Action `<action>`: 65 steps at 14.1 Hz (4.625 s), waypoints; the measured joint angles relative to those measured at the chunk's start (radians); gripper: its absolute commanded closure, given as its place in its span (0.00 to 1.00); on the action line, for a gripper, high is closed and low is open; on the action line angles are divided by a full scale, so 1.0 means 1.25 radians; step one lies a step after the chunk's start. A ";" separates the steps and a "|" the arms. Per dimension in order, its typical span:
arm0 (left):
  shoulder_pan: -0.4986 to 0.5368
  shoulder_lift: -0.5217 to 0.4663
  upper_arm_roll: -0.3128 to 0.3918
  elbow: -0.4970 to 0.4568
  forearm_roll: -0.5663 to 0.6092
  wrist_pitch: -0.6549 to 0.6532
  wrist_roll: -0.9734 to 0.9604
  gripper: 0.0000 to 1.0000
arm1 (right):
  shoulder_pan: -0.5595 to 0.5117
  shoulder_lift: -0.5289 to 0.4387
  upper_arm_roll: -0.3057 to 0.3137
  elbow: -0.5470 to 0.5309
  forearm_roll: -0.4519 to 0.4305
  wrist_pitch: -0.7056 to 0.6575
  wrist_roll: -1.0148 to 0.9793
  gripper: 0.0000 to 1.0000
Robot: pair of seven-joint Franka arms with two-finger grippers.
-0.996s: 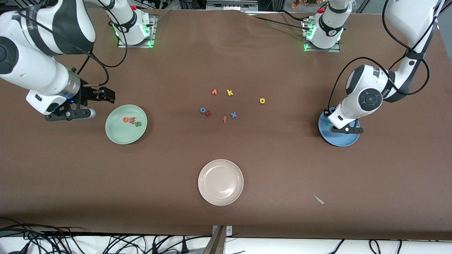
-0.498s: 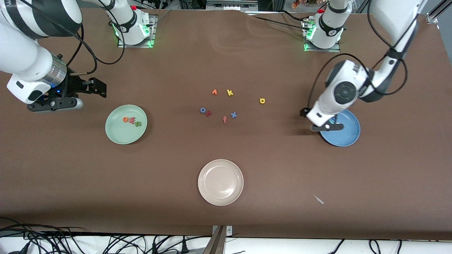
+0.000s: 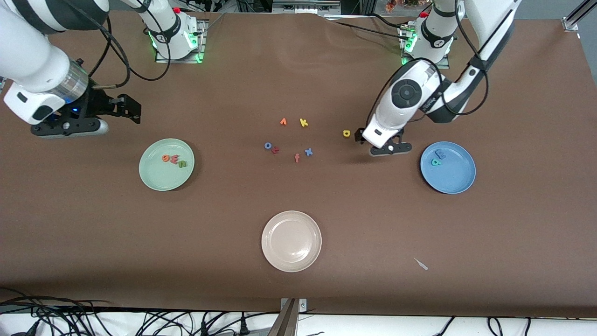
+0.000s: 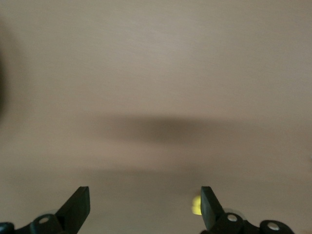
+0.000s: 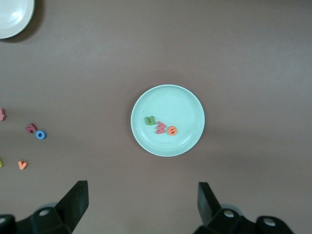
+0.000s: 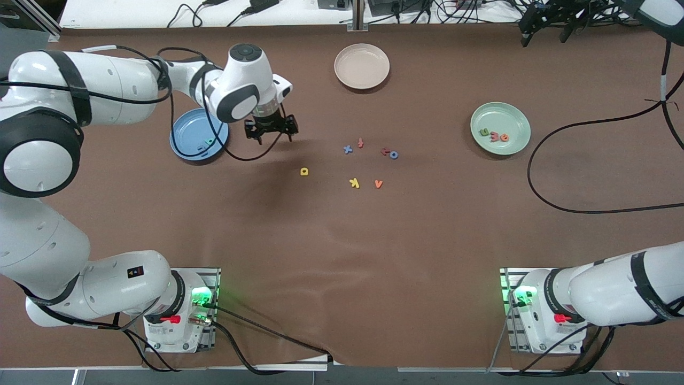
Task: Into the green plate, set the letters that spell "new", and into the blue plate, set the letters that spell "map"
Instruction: 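Grasp the yellow a with the left gripper, then place the yellow a on the blue plate with the left gripper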
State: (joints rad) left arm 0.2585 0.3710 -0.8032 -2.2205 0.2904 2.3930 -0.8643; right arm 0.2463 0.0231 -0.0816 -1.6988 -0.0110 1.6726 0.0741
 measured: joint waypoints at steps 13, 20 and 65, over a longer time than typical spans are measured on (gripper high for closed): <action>-0.085 0.156 0.012 -0.009 0.082 0.109 -0.078 0.12 | -0.098 -0.004 0.025 0.031 -0.001 -0.031 -0.003 0.00; -0.150 0.171 0.064 -0.007 0.083 0.109 -0.096 0.33 | -0.103 -0.003 -0.037 0.062 0.023 -0.075 -0.007 0.00; 0.133 0.168 0.093 0.296 0.097 -0.467 0.511 0.96 | -0.100 0.028 -0.018 0.126 0.032 -0.132 -0.008 0.00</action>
State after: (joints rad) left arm 0.4247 0.5805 -0.6871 -1.8505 0.4119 1.8093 -0.2259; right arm 0.1217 0.0577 -0.1035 -1.5411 0.0293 1.5075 0.0640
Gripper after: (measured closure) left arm 0.718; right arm 0.004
